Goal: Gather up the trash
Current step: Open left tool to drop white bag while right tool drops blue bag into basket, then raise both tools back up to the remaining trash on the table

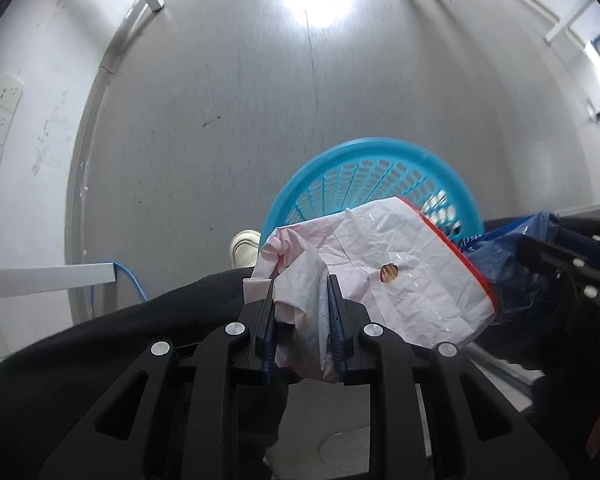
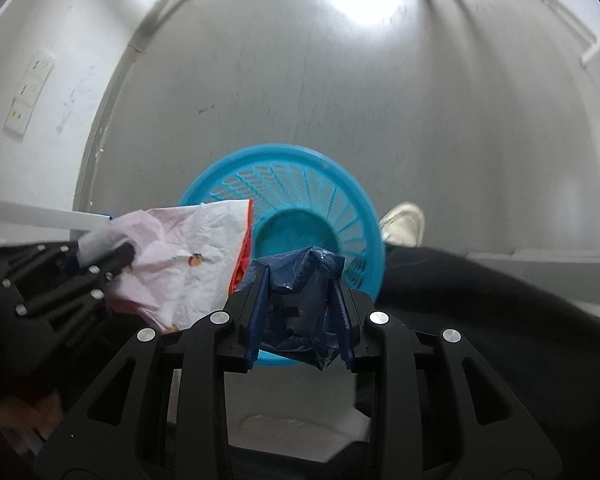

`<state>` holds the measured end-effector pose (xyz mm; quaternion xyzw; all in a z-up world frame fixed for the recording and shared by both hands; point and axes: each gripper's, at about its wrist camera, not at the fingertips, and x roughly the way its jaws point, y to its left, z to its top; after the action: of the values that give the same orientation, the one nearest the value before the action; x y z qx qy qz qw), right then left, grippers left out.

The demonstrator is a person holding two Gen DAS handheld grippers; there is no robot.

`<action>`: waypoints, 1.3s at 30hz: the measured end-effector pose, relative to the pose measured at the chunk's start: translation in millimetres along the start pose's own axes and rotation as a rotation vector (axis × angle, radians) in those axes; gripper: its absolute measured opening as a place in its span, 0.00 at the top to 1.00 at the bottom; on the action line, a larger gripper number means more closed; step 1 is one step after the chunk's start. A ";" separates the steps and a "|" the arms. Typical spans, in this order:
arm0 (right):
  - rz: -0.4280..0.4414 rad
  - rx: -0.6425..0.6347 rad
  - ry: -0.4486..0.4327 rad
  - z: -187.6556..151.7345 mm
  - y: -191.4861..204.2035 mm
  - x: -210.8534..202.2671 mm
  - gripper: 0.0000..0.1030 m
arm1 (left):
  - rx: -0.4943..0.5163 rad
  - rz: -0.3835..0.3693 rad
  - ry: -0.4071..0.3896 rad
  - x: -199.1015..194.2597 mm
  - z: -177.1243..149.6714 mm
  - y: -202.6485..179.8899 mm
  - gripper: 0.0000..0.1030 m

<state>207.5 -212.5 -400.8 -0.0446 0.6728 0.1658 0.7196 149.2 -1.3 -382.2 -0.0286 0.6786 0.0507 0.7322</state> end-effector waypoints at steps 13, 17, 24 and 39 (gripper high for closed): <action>0.033 0.028 0.019 10.9 -8.8 21.7 0.55 | -0.021 -0.043 -0.056 14.5 21.0 3.9 0.47; 0.025 0.012 0.014 7.7 -5.1 17.8 0.51 | -0.065 -0.091 -0.077 8.6 23.2 9.7 0.47; -0.006 -0.057 -0.066 -7.7 11.4 -13.1 0.45 | -0.109 -0.120 -0.092 -13.0 11.0 14.8 0.47; 0.050 -0.172 -0.257 -74.0 33.6 -115.0 0.35 | -0.116 -0.161 -0.247 -106.8 -53.4 22.2 0.42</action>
<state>122.3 -222.7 -289.1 -0.0674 0.5593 0.2451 0.7890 85.9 11.1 -279.3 -0.1186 0.5748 0.0340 0.8089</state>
